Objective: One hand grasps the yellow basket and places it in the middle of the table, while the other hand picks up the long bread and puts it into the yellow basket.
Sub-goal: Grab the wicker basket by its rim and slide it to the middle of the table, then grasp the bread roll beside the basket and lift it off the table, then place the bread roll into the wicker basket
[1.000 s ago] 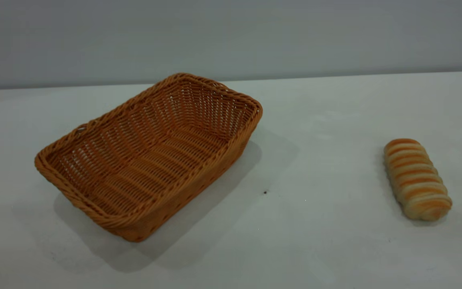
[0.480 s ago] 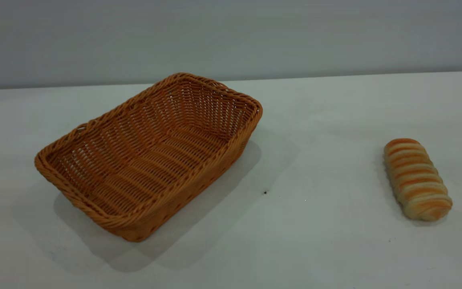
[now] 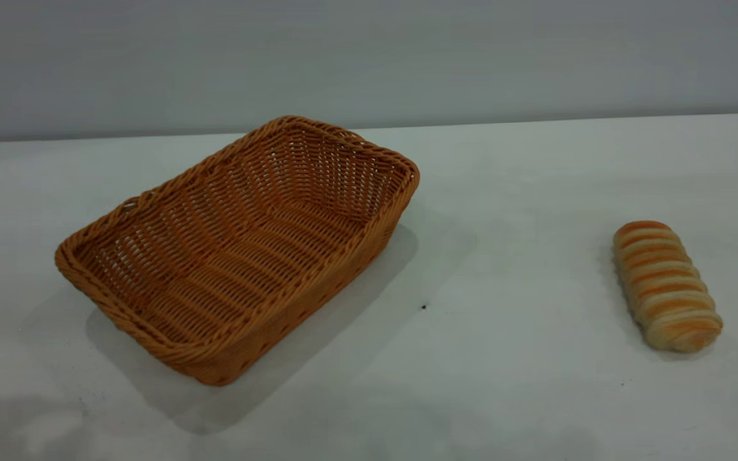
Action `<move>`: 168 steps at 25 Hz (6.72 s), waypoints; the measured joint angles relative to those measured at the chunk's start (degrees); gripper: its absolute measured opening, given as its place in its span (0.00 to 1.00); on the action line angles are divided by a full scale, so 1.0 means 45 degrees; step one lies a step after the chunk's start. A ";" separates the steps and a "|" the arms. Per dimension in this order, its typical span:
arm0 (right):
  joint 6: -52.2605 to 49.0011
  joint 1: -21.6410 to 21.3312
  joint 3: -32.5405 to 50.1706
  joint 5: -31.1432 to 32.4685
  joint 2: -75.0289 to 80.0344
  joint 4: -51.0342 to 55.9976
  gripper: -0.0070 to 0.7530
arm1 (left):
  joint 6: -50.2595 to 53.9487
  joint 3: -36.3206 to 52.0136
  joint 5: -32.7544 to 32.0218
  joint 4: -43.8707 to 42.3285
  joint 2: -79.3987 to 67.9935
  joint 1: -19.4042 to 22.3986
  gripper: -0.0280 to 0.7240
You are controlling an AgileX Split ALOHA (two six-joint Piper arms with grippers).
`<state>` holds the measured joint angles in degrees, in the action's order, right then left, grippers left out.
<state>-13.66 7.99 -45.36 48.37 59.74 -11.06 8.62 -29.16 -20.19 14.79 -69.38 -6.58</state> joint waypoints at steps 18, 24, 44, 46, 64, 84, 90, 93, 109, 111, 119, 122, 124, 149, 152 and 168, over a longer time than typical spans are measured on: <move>0.0000 0.0000 0.0000 -0.0815 0.0596 0.0597 0.51 | 0.0631 -0.4566 -0.1568 0.1039 -0.6693 0.0000 0.74; 0.0000 0.0000 0.0000 -0.0815 0.0596 0.0625 0.51 | 0.1239 -0.5034 -0.1706 0.1039 -0.7810 0.0000 0.78; 0.0012 0.0000 0.0000 -0.0815 0.0596 0.0640 0.51 | 0.1297 -0.6601 -0.1269 0.2185 -1.0888 0.0000 0.72; 0.0012 0.0000 0.0000 -0.0815 0.0596 0.0629 0.51 | 0.1297 -0.6615 -0.0886 0.2224 -1.0888 0.0000 0.61; 0.0012 0.0000 0.0000 -0.0770 0.0620 0.0617 0.51 | -0.3868 -0.8524 -0.2376 0.4831 -1.0767 -0.0047 0.17; 0.0135 0.0000 -0.0048 -0.3297 0.3399 0.0548 0.51 | -0.5307 -0.9492 -0.4512 0.3557 -1.0838 -0.0237 0.17; 0.0249 0.0000 -0.0062 -0.4605 0.5065 0.0515 0.52 | -0.5307 -0.9505 -0.4512 0.3566 -1.1832 -0.0237 0.17; 0.0249 0.0000 -0.0062 -0.5089 0.5715 0.0515 0.54 | -0.5324 -0.9505 -0.4551 0.3553 -1.2103 -0.0237 0.17; 0.0303 0.0000 -0.2164 -0.5906 0.8796 0.0542 0.79 | -0.5851 -0.9587 -0.5201 0.3782 -1.2131 -0.0237 0.93; 0.0303 0.0000 -0.2479 -0.5893 0.9361 0.0542 0.79 | -0.5851 -0.9587 -0.5290 0.3782 -1.2090 -0.0237 0.92; 0.0303 0.0000 -0.3630 -0.5425 1.2060 0.0618 0.79 | -0.6188 -0.9995 -0.5358 0.3601 -1.0898 -0.0237 0.87; 0.0397 0.0000 -0.3920 -0.5274 1.2855 0.0667 0.79 | -0.6245 -1.0206 -0.5375 0.3524 -1.0149 -0.0237 0.87; 0.0579 0.0000 -0.4065 -0.5254 1.3277 0.0864 0.79 | -0.6271 -1.0360 -0.5361 0.3331 -0.9602 -0.0237 0.86; 0.3215 0.0000 -0.5314 -0.4657 1.5009 0.3050 0.11 | -0.6326 -1.0388 -0.5408 0.3073 -0.6518 -0.0237 0.83; 0.3253 0.0000 -0.5329 -0.4567 1.4995 0.2832 0.08 | -0.6326 -1.0388 -0.5412 0.3062 -0.6091 -0.0237 0.83; 0.3511 0.0490 -0.5291 -0.2490 0.9990 0.2647 0.08 | -0.7176 -1.0388 -0.6130 0.2414 -0.4782 -0.0237 0.83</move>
<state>2.14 10.20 -69.17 37.16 104.69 0.85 -23.67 -75.91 -47.78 25.65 -90.90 -7.65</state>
